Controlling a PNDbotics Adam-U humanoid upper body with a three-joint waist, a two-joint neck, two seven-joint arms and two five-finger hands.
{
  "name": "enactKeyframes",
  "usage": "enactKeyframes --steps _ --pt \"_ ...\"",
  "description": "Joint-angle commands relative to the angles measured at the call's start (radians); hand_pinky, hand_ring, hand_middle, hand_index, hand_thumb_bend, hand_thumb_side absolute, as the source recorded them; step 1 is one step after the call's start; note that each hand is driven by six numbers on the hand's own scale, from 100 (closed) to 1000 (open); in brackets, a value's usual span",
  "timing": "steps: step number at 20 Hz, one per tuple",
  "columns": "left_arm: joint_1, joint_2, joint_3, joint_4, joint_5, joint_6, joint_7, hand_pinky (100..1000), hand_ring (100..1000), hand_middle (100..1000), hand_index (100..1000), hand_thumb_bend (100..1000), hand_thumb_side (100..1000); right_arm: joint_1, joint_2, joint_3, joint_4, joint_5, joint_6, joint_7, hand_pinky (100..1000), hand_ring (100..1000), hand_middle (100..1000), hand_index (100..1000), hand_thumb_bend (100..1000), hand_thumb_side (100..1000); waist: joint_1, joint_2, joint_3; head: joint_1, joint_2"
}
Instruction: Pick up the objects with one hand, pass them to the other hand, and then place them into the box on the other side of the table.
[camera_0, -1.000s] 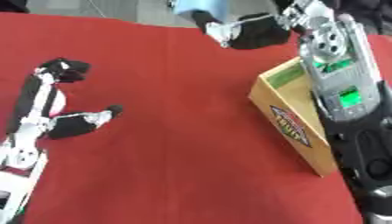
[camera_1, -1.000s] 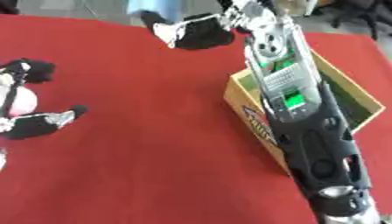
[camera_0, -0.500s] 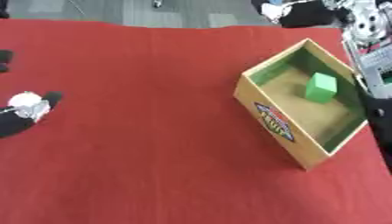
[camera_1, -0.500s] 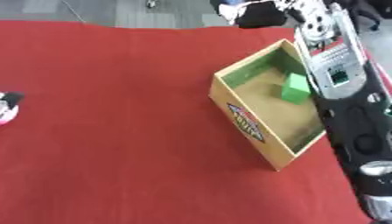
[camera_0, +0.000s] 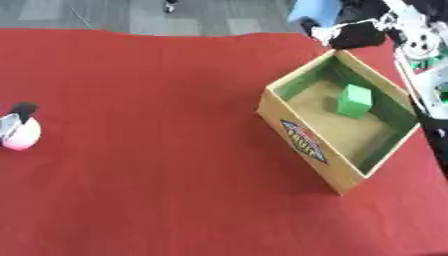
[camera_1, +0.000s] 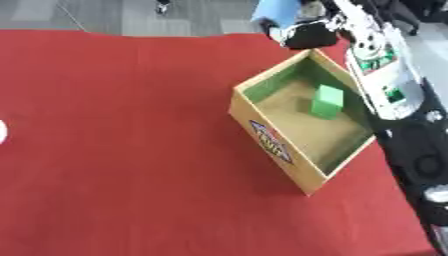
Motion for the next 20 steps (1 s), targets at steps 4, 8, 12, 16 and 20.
enactKeyframes --steps 4,8,12,16,20 --pt "-0.009 0.045 0.02 -0.027 0.004 0.008 0.016 735 654 644 734 689 247 0.034 -0.079 -0.005 0.032 0.06 -0.044 0.016 755 671 383 536 371 100 0.019 -0.002 0.003 -0.009 -0.02" --pt "-0.009 0.049 0.027 -0.03 0.005 0.01 0.025 736 654 644 734 690 248 0.063 -0.094 -0.007 0.053 0.087 -0.062 0.02 757 675 391 540 374 100 0.022 -0.003 0.004 -0.016 -0.021" --pt "-0.007 0.051 0.035 -0.031 0.005 0.013 0.034 738 655 645 735 693 250 0.082 -0.103 -0.005 0.069 0.108 -0.084 0.044 767 705 443 591 396 100 0.025 -0.003 0.004 -0.017 -0.023" --pt "-0.006 0.053 0.039 -0.032 0.004 0.017 0.041 748 655 645 736 695 255 0.091 -0.108 -0.006 0.078 0.137 -0.106 0.07 816 816 651 764 434 248 0.027 -0.003 0.004 -0.015 -0.02" --pt "-0.004 0.055 0.042 -0.032 0.004 0.02 0.044 754 655 646 737 696 262 0.097 -0.11 -0.012 0.087 0.201 -0.145 0.106 896 940 814 883 578 434 0.028 -0.002 0.003 -0.014 -0.017"
